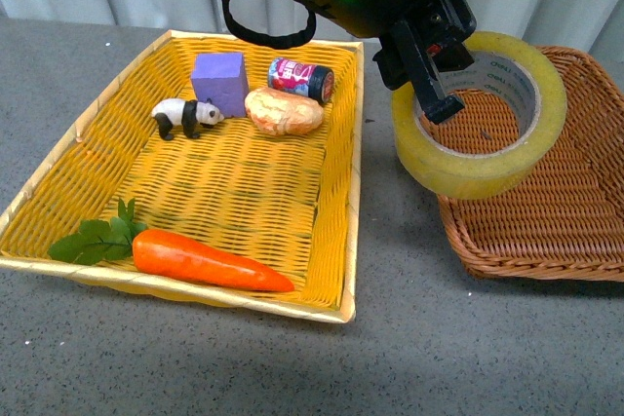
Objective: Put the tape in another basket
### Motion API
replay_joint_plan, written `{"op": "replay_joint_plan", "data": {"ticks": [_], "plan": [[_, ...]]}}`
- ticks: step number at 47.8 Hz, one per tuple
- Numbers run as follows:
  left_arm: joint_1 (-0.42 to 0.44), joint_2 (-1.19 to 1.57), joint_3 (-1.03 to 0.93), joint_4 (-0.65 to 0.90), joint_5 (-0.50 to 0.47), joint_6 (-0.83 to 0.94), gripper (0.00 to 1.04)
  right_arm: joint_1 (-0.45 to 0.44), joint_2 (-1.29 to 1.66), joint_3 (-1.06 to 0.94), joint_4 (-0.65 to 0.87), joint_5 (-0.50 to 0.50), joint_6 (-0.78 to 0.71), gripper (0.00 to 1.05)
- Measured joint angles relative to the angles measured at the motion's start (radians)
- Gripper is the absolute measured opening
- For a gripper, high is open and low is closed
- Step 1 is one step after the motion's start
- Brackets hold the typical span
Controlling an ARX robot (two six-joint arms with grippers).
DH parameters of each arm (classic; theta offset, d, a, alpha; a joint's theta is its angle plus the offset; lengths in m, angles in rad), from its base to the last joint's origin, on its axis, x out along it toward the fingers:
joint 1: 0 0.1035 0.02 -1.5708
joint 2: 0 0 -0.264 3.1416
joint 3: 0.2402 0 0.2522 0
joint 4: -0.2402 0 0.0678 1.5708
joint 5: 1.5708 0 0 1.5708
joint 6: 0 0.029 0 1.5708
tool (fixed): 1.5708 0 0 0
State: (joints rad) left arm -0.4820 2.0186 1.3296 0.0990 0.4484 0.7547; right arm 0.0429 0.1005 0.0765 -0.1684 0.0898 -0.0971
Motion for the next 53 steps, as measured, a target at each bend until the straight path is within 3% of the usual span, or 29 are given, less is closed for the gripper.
{"op": "replay_joint_plan", "data": {"ticks": [4,12,16,27,53], "plan": [[-0.001,0.000,0.000,0.000,0.001,0.000,0.16,0.013,0.169,0.045,0.007,-0.050,-0.121,0.96],[-0.002,0.001,0.000,0.000,0.001,0.000,0.16,0.041,0.463,0.137,0.147,-0.105,-0.151,0.96],[-0.002,0.001,0.000,0.000,0.001,0.000,0.16,0.077,0.674,0.229,0.171,-0.161,-0.109,0.96],[-0.002,0.001,0.000,0.000,0.000,0.000,0.16,0.122,1.057,0.426,0.293,-0.178,0.034,0.96],[-0.002,0.001,0.000,0.000,0.000,0.000,0.16,0.169,1.382,0.570,0.309,-0.152,0.180,0.96]]}}
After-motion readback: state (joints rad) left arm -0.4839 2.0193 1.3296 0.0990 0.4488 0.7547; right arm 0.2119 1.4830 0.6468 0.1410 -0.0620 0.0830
